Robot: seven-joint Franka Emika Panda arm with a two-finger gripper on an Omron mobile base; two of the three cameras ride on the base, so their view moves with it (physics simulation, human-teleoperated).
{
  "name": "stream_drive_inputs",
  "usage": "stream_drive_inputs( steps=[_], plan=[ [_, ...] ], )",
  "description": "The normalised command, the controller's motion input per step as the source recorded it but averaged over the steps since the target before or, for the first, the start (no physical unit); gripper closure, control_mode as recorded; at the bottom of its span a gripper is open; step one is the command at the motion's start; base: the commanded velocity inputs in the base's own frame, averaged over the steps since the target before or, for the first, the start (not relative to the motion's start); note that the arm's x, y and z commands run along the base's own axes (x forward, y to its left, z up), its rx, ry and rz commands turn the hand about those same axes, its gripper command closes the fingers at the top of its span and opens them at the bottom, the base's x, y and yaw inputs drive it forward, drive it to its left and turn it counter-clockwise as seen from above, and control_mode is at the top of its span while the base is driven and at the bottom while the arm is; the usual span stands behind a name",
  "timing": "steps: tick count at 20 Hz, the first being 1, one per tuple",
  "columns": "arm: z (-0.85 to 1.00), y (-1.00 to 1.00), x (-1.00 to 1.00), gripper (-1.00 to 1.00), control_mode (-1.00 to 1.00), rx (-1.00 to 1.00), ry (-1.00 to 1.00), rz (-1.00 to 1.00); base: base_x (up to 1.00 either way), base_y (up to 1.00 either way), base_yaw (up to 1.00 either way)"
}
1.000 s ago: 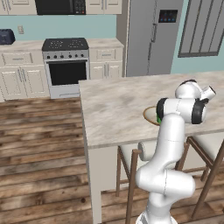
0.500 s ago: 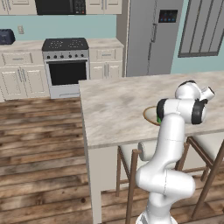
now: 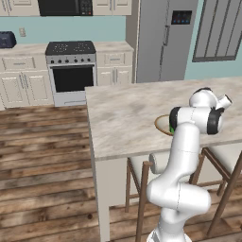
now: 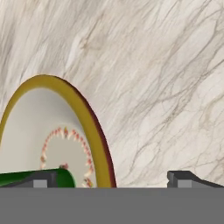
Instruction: Place the cup inside the bowl on the dining table and move the bowl to any counter.
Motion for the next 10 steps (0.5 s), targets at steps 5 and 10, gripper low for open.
stream_drive_inputs(
  steps=[5,10],
  plan=[
    [-0.15,0.00,0.00,-1.00,-1.00,0.02,0.00,0.00,0.00,0.00,0.00],
    [-0.06,0.00,0.00,-1.00,-1.00,0.02,0.00,0.00,0.00,0.00,0.00]
  ],
)
